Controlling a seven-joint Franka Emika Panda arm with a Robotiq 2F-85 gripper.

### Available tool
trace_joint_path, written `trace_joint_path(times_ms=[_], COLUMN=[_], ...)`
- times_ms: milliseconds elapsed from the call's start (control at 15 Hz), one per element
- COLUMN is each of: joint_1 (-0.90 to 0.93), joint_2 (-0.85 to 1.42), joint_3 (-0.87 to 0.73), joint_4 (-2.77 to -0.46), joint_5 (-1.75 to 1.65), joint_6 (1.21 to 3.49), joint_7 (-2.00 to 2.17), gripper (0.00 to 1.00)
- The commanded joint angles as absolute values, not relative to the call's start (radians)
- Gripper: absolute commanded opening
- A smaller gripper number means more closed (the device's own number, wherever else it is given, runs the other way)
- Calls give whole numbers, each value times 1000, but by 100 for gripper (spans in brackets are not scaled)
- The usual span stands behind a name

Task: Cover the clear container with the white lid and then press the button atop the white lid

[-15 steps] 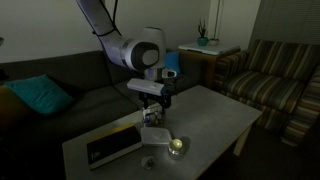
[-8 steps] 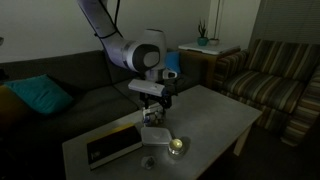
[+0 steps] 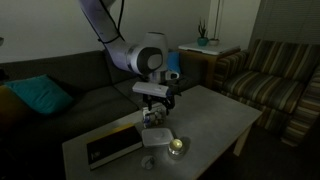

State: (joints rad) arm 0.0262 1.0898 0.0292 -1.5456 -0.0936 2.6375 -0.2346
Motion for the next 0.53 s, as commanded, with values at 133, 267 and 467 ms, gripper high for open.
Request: trace_joint_path(times_ms=[133,267,467], joint_1=[-21,-41,-52], joint_2=[1300,1369,1458], joint_3=[45,64,83], joint_4=[-1250,-1159,-1057], joint_5=[-135,-129,-128], joint_6=[2519,2478,2442], joint_7=[-344,-399,-467], gripper=[100,100,100])
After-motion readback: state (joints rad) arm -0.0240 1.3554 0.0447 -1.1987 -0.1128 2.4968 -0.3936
